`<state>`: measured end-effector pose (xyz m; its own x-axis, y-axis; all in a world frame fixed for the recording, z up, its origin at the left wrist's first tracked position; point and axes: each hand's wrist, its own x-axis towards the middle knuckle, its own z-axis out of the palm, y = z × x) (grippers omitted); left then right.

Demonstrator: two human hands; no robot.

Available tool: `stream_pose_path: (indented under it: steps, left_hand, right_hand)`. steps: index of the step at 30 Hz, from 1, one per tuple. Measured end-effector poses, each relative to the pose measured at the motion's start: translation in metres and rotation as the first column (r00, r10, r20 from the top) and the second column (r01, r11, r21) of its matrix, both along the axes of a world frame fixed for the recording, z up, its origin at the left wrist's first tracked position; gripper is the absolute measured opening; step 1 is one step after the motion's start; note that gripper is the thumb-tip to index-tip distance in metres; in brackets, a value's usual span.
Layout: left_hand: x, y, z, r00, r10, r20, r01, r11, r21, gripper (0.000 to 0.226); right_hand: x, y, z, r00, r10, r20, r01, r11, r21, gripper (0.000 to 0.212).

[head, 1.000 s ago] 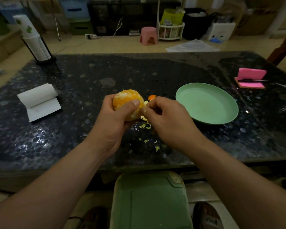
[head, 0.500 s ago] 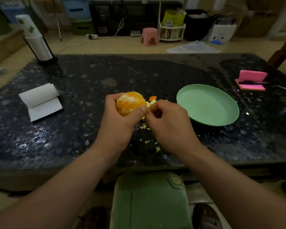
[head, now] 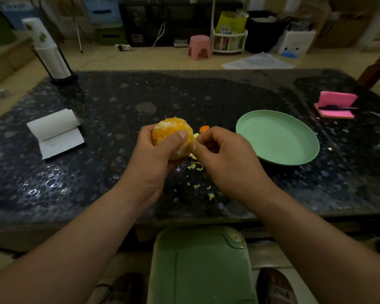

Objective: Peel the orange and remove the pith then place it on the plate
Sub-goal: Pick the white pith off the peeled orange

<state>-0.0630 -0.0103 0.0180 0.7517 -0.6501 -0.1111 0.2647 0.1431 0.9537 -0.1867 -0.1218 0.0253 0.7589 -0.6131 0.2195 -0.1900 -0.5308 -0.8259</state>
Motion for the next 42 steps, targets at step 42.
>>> stream_pose_path:
  steps: [42]
  left_hand:
    - [0.01,0.001,-0.004,0.863,-0.056,-0.502,-0.038,0.984,-0.175,0.047]
  right_hand:
    - [0.009,-0.015,-0.003,0.993,-0.075,-0.093,0.059,0.985,-0.161,0.009]
